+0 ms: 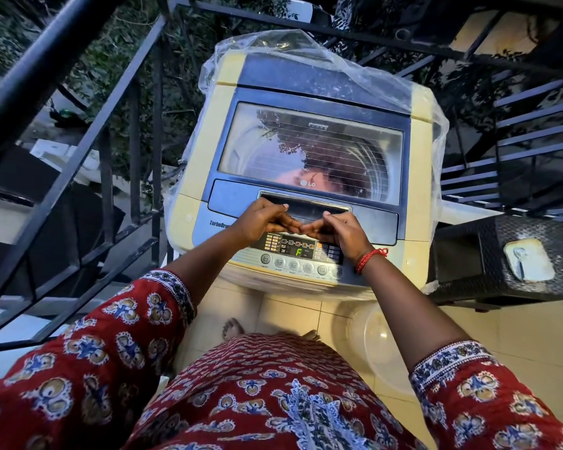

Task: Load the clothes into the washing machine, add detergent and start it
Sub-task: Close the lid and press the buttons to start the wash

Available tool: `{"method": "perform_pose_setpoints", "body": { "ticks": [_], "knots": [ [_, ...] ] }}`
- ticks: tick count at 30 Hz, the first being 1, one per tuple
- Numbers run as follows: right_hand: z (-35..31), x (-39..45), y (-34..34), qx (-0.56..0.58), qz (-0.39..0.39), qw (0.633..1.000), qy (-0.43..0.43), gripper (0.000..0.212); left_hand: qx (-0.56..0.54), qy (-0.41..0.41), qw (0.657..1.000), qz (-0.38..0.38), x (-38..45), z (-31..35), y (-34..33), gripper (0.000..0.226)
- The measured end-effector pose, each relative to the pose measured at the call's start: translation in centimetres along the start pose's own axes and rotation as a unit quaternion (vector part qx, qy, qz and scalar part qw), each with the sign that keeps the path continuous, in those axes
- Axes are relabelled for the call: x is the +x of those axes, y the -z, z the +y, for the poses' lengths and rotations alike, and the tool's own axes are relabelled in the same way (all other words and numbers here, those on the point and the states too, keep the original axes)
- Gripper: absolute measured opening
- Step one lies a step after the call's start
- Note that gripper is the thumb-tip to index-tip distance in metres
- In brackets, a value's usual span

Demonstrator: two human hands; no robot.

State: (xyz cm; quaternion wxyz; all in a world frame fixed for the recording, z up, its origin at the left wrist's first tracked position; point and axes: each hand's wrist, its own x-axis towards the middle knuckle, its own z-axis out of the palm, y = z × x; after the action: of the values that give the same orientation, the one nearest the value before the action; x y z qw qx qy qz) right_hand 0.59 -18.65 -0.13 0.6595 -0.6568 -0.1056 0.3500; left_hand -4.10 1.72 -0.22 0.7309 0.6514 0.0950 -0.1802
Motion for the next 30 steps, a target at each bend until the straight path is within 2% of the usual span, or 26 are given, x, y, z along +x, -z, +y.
{"method": "perform_pose_setpoints", "body": {
  "ticks": [30],
  "knots": [
    [-0.48,-0.22,-0.31,0.023,0.008,1.000,-0.017,0.047,0.023,0.005,0.999,0.024,0.07,-0.18,-0.02,0.045]
  ]
}}
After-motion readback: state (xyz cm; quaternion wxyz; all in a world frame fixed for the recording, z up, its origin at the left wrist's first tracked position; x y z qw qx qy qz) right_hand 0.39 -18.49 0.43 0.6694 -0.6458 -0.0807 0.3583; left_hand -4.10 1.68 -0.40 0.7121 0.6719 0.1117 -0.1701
